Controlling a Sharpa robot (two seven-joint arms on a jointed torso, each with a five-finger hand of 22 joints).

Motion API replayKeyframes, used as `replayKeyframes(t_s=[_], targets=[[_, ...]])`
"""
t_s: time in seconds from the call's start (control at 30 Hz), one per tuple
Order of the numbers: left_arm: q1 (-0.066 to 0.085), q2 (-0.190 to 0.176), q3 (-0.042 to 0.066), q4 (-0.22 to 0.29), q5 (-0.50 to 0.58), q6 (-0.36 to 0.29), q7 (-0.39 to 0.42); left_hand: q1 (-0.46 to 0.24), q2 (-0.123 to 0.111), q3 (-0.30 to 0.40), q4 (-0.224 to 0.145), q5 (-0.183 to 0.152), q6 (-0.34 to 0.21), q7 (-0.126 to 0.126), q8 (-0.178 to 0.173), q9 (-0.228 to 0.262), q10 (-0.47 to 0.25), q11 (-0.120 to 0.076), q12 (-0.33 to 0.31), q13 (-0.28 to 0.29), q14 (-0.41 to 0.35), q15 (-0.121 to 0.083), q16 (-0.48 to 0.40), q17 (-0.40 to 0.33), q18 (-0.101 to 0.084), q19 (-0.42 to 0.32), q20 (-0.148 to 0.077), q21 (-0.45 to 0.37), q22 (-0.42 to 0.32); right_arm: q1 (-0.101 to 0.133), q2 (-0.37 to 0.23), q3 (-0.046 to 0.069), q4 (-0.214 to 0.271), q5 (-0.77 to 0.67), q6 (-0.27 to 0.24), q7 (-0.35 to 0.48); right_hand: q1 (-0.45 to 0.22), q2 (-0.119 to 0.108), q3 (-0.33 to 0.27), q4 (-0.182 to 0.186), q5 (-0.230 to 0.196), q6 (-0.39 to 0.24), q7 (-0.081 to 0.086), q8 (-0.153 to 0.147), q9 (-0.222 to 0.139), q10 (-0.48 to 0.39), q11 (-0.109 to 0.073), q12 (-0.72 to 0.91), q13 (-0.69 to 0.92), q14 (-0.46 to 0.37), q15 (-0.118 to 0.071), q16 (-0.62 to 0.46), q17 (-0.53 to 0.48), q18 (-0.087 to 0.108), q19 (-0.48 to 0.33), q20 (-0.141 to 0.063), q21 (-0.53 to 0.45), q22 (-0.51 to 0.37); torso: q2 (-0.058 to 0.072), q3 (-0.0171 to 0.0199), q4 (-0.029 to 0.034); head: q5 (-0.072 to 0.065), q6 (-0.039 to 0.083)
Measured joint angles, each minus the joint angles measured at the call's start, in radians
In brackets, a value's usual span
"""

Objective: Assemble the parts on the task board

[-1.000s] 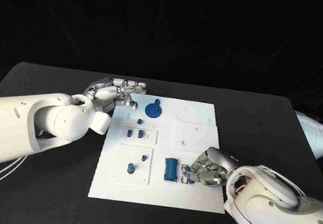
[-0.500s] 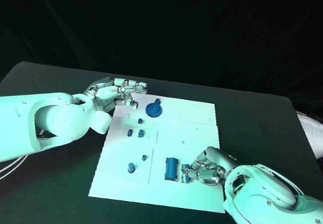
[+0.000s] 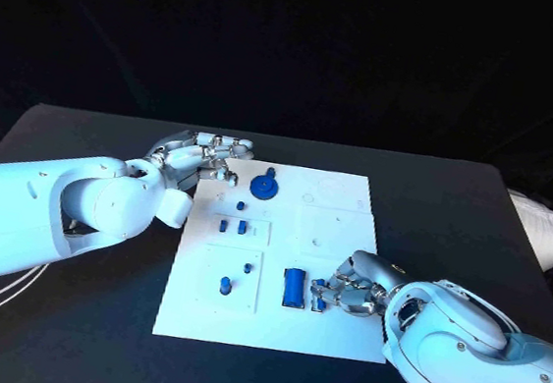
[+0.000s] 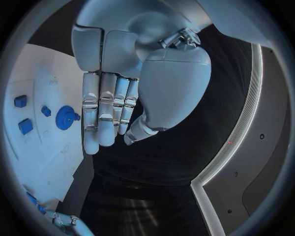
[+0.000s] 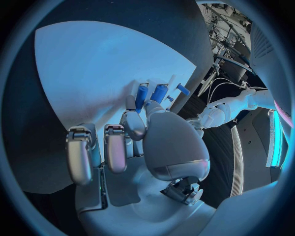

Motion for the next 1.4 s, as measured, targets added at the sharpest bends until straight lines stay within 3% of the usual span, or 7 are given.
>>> replayKeyframes(t_s=[0.43,0.67,0.87,1.07,1.2,1.3,1.4], targets=[[0.0,0.0,0.0,0.0,0.0,0.002,-0.001,0.0,0.0,0.0,0.0,0.0,0.0,0.0,0.0,0.0,0.0,0.0,0.0,0.0,0.0,0.0,0.0,-0.001,0.0,0.0,0.0,0.0,0.0,0.0,-0.002,0.0,0.003,-0.005,0.0,0.002,-0.089,0.022,-0.085,0.001,-0.094,0.001,-0.001,0.007,0.03,0.004,-0.004,0.008,0.011,0.0,0.0,0.004,0.0,0.0,0.0,0.0,0.0,0.001,0.0,0.0001,0.0004,0.0,-0.001],[0.0,0.0,0.0,-0.001,0.0,0.002,-0.002,0.0,0.0,0.0,0.0,0.0,0.0,0.0,0.0,0.0,-0.006,0.001,0.004,0.0,-0.003,0.004,0.0,-0.002,0.0,0.0,0.0,0.0,0.0,0.0,-0.008,0.0,0.005,-0.01,0.0,0.006,-0.091,0.024,-0.094,-0.009,-0.103,0.001,-0.002,0.007,0.038,0.004,-0.004,0.009,0.014,0.0,0.0,0.004,0.0,0.0,0.0,0.0,0.0,0.001,0.0,0.0002,0.0001,0.001,-0.001],[0.0,0.0,0.0,-0.001,0.0,0.003,-0.002,0.0,0.0,0.0,0.0,0.0,0.0,0.0,0.0,0.0,-0.007,0.0,0.004,0.0,-0.003,0.004,0.0,-0.002,0.0,0.0,0.0,0.0,0.0,-0.001,-0.023,0.0,0.005,-0.013,-0.005,0.016,-0.044,0.022,-0.101,-0.016,-0.108,-0.006,0.001,0.007,0.045,0.004,-0.004,-0.012,0.008,0.0,0.0,0.003,0.0,0.0,0.0,0.0,0.0,0.001,0.0,0.0004,-0.0004,0.0,0.001],[0.0,0.001,0.0,-0.008,0.0,0.003,-0.002,0.0,0.0,0.0,0.0,0.0,0.0,0.0,0.0,0.0,-0.007,0.0,0.004,0.0,-0.003,0.003,0.0,-0.002,0.0,0.0,0.0,0.0,0.0,0.005,-0.051,-0.001,-0.016,0.028,-0.06,0.083,0.019,0.025,-0.111,-0.027,-0.074,-0.087,0.033,-0.044,0.032,-0.028,0.027,-0.094,-0.037,0.0,0.011,-0.026,0.0,0.0,0.0,0.0,-0.029,0.001,-0.005,0.0004,-0.0023,0.0,0.008],[0.0,0.006,0.0,-0.021,0.0,0.003,-0.002,0.0,0.0,0.0,0.0,0.0,0.0,0.0,0.0,0.0,-0.007,0.0,0.004,0.0,-0.003,0.003,0.0,-0.002,0.0,0.0,0.0,0.0,0.0,0.033,-0.059,-0.001,-0.065,0.112,-0.118,0.193,0.086,0.03,-0.101,-0.056,-0.077,-0.107,0.046,-0.059,0.023,-0.071,0.035,-0.182,-0.087,0.0,0.019,-0.063,0.0,0.0,0.0,0.011,-0.068,0.001,-0.011,-0.0001,-0.004,-0.001,0.011],[-0.001,0.014,-0.001,-0.034,0.0,0.001,0.002,-0.002,0.002,-0.002,-0.002,0.0,0.0,0.0,0.002,0.0,-0.007,0.0,0.009,0.0,-0.014,0.005,0.0,-0.006,0.0,0.0,0.0,-0.008,-0.003,0.062,-0.057,0.0,-0.119,0.219,-0.157,0.311,0.162,0.038,-0.081,-0.086,-0.118,-0.135,0.059,-0.083,0.008,-0.183,0.05,-0.469,-0.265,-0.001,0.03,-0.187,-0.096,0.041,-0.045,0.024,-0.187,-0.005,-0.017,-0.0015,-0.0049,-0.003,0.015],[-0.007,0.024,-0.001,-0.041,0.0,-0.009,0.018,0.004,0.012,-0.003,-0.003,0.0,0.0,0.0,0.009,0.0,-0.003,-0.004,0.026,0.002,-0.028,0.002,0.0,-0.012,0.0,-0.006,0.005,-0.012,-0.006,0.085,-0.048,0.0,-0.177,0.345,-0.182,0.428,0.23,0.039,-0.056,-0.11,-0.154,-0.155,0.075,-0.107,-0.014,-0.251,0.066,-0.67,-0.422,-0.101,0.048,-0.493,-0.42,0.106,-0.211,0.037,-0.454,-0.25,-0.026,-0.0036,-0.0053,-0.004,0.022]])
